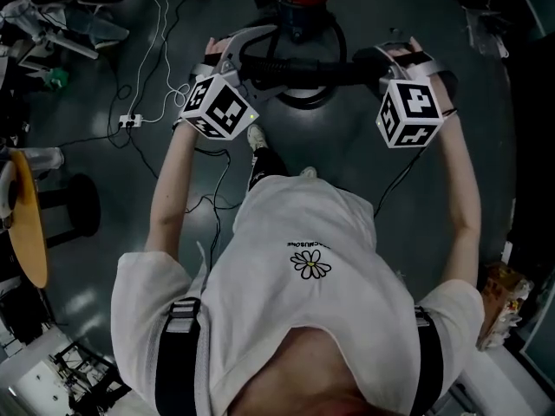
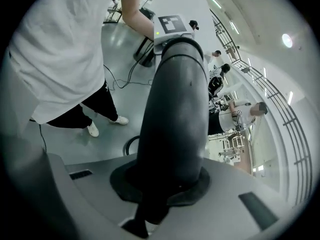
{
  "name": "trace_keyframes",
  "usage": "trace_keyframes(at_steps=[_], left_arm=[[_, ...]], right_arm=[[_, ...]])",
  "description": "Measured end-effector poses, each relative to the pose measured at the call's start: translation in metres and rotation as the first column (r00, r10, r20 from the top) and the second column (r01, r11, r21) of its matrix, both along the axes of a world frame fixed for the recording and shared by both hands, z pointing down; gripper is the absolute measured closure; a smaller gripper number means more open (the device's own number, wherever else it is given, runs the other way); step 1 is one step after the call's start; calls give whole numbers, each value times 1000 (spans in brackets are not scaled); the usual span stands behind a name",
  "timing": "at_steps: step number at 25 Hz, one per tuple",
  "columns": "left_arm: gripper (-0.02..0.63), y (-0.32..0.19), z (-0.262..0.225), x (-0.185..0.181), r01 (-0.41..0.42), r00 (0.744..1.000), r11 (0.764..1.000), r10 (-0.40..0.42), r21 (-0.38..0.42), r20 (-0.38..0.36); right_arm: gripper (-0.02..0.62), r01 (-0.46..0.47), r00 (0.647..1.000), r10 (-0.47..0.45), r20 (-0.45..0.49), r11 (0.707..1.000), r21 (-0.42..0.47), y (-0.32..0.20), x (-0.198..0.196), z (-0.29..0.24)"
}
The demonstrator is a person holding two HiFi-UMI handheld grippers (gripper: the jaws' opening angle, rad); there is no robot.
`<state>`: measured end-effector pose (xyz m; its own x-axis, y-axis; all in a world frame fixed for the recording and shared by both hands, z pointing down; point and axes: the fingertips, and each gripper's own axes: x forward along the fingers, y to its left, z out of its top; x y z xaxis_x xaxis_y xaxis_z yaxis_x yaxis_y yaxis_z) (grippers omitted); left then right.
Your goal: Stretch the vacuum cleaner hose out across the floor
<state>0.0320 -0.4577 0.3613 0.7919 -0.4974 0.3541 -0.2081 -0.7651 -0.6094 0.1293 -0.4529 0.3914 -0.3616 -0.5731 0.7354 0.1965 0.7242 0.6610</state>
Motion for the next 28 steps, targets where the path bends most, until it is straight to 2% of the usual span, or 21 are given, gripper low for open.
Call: trace_keyframes(at_steps=[2,4,6,8,11,12,14,16,18,19,21,22,23,24,25,27,28], left_arm=[[206,9,9,1,-12,999,996,15,-86,34],[207,22,33,-1,-8,991,973,39,-231,129],[207,45,59,-1,-26,973,917,114,-398,201],[210,75,70,7,-82,958,846,213,-527,192],[293,129,61,26,-222,940,714,337,-663,48],[335,146,54,30,-270,933,673,361,-688,-13],[411,179,37,35,-363,910,606,393,-708,-130],[486,216,13,35,-466,871,536,417,-704,-259],[500,261,-16,30,-569,816,455,416,-685,-402],[505,285,-29,24,-607,790,427,412,-670,-454],[506,336,-47,9,-646,759,407,428,-645,-490],[506,364,-53,1,-662,745,394,445,-638,-498],[506,393,-58,-8,-684,723,371,462,-628,-514],[506,423,-66,-16,-713,692,335,475,-615,-544],[506,452,-75,-24,-747,655,289,478,-599,-585],[506,502,-98,-36,-807,576,188,455,-560,-679],[506,523,-109,-39,-831,542,151,432,-535,-721]], right_arm=[[528,-7,1000,7,4,1000,20,1,0,-2],[528,-21,999,22,-25,998,60,0,1,-5],[528,-24,998,30,-51,992,120,-1,2,-11],[528,-21,1000,25,-16,977,213,-2,2,-27],[529,-26,993,-19,117,929,370,2,-9,-72],[529,-26,989,-36,142,910,413,5,-15,-86],[529,-27,983,-62,171,879,476,13,-28,-107],[529,-37,972,-88,219,859,511,26,-44,-122],[529,-45,948,-126,293,856,516,49,-65,-134],[529,-36,929,-159,333,859,510,66,-78,-140],[529,20,877,-256,406,864,503,107,-112,-149],[529,58,842,-312,439,863,503,130,-132,-153],[529,93,801,-363,476,861,500,156,-152,-156],[529,121,757,-401,516,862,492,181,-170,-159],[529,142,711,-423,561,869,474,205,-187,-160],[528,182,625,-418,659,899,398,248,-215,-158],[528,204,588,-395,706,917,343,267,-226,-155]])
